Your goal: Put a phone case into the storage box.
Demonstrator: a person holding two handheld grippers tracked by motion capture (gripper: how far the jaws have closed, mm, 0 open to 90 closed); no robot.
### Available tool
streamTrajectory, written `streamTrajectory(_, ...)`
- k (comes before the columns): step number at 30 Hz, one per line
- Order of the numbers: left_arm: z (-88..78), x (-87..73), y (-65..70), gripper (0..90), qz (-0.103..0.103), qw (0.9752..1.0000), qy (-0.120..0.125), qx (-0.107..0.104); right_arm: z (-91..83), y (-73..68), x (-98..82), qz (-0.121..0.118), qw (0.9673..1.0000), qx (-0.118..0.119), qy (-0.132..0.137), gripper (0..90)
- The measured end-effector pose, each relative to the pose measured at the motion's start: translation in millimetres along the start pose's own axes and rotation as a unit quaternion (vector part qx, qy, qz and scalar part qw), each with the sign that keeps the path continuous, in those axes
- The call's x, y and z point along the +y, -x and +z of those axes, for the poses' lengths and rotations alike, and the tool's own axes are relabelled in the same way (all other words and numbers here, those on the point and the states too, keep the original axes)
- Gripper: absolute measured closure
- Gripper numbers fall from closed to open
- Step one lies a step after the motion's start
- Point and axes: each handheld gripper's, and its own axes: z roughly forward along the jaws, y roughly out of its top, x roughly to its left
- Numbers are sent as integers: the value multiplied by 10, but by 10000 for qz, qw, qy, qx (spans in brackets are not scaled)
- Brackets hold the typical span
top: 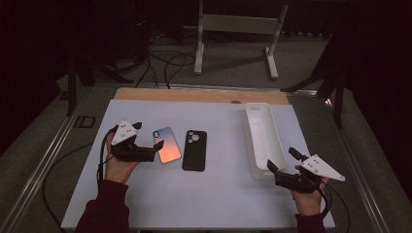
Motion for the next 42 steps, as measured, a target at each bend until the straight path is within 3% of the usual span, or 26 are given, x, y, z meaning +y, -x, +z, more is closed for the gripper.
streamTrajectory(13, 246, 72, 7, 1, 28, 9999, -74, -85, -13, 17, 1, 27, 10000, -7, 23, 83)
streamTrajectory(19, 376, 77, 21, 12, 60, 9996, -246, -109, -4, 7, -2, 36, 10000, 0, 8, 83)
streamTrajectory(31, 621, 40, 27, 51, -80, 9984, -546, -141, -7, 10, 0, 30, 10000, 15, 13, 83)
streamTrajectory(34, 674, 22, 42, 121, -114, 9980, -618, -117, -7, 9, 3, 22, 10000, 5, 15, 83)
streamTrajectory(38, 744, -6, 73, 237, -72, 9971, -757, 64, -8, 13, 1, 23, 10000, 11, 20, 83)
streamTrajectory(40, 778, -24, 86, 289, -68, 9968, -798, 22, -8, 12, 2, 21, 10000, 10, 20, 83)
streamTrajectory(41, 792, -30, 90, 399, -78, 9966, -823, -7, -7, 10, 2, 28, 10000, 6, 15, 83)
streamTrajectory(42, 808, -36, 90, 450, -94, 9963, -852, -66, -5, 9, 1, 30, 10000, 1, 10, 83)
